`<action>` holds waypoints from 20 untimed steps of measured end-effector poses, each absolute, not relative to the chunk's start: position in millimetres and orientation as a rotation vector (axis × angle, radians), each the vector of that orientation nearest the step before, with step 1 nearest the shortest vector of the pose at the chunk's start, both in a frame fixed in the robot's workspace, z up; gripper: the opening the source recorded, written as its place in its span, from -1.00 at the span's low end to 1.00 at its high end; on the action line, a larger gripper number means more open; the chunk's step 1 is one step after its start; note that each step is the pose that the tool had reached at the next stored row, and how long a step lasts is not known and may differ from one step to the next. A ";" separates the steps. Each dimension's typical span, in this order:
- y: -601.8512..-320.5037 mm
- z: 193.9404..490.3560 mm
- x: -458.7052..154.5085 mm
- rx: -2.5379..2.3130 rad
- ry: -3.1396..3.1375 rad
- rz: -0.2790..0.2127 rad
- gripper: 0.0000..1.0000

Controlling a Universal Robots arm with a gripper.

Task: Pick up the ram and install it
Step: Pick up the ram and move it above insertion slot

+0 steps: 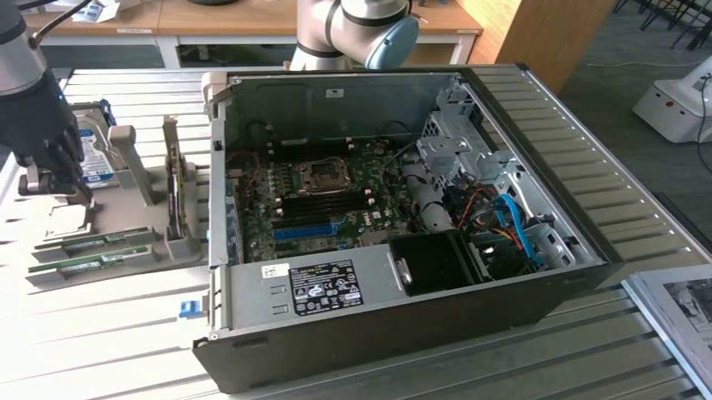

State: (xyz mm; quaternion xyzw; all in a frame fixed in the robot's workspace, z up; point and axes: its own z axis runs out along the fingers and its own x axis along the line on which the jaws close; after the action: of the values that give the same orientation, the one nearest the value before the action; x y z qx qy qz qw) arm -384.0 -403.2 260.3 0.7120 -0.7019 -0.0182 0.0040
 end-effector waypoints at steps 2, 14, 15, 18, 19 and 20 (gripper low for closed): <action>-404.9 260.3 -384.0 2.231 -2.200 -0.057 -0.80; -420.3 260.3 -385.0 2.231 -2.200 -0.057 -0.80; -421.7 260.3 -385.1 2.231 -2.200 -0.057 -0.80; -425.2 260.3 -385.5 2.231 -2.200 -0.057 -0.80; -426.3 260.3 -385.7 2.231 -2.200 -0.057 -0.80; -427.4 260.3 -385.9 2.231 -2.200 -0.057 -0.80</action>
State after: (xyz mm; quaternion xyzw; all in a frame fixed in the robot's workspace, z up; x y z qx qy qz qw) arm -385.9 -427.4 260.3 0.7120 -0.7019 -0.0183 0.0040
